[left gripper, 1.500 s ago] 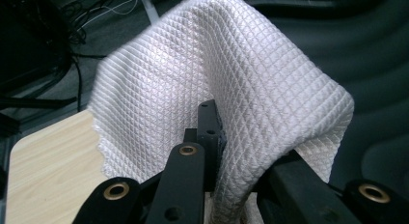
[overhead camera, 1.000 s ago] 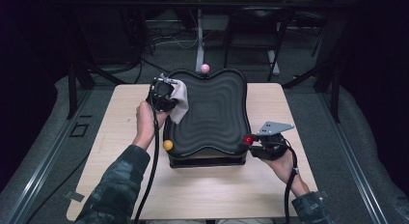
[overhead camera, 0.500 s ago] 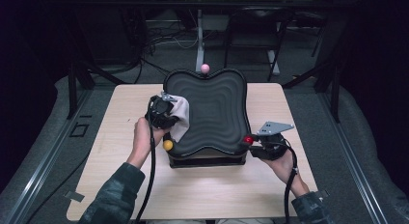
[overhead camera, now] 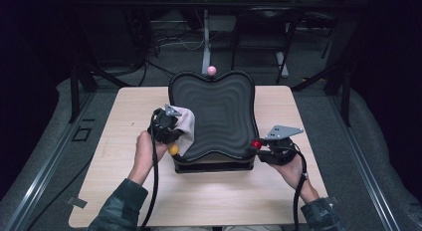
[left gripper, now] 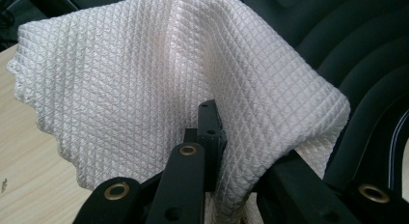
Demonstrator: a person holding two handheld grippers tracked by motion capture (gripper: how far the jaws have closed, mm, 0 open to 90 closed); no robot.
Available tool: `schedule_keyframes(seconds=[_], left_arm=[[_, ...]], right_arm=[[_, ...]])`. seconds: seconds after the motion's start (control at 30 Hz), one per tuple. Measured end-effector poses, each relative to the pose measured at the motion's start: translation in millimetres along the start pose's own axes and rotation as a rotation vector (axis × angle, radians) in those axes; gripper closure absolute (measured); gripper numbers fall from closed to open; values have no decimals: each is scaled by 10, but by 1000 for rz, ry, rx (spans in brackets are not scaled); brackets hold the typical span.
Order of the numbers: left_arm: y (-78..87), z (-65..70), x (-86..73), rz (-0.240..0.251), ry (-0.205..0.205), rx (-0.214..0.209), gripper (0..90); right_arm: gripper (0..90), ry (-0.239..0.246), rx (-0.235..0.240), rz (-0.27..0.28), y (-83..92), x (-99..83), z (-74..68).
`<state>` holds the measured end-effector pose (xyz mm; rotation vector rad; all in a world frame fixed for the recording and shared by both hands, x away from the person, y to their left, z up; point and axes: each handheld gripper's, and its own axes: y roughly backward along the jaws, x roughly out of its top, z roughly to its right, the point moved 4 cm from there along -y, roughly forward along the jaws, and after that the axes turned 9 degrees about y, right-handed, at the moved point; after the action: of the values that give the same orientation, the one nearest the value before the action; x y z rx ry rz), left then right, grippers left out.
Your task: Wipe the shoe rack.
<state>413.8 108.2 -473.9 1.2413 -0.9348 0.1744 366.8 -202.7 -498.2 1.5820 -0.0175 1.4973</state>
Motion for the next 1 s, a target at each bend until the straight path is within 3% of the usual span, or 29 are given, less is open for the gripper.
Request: schedule_keyframes(seconds=[0.13,0.23,0.57,0.77,1.0], left_arm=[[8,3,-49,16,11,-12,843],[17,3,-50,-13,2,-21,843],[21,10,-71,-16,8,-26,839],[-39,26,-8,-11,-39,24,834],[-88,-27,143,-29,-16,-9,824]], right_arm=[[599,-1,-1,1,-1,0,-1],[598,1,0,-1,1,0,2],[599,-2,-7,-1,1,-1,-4],[599,5,-7,-11,-4,15,-13],[599,6,0,-7,-3,13,-11]])
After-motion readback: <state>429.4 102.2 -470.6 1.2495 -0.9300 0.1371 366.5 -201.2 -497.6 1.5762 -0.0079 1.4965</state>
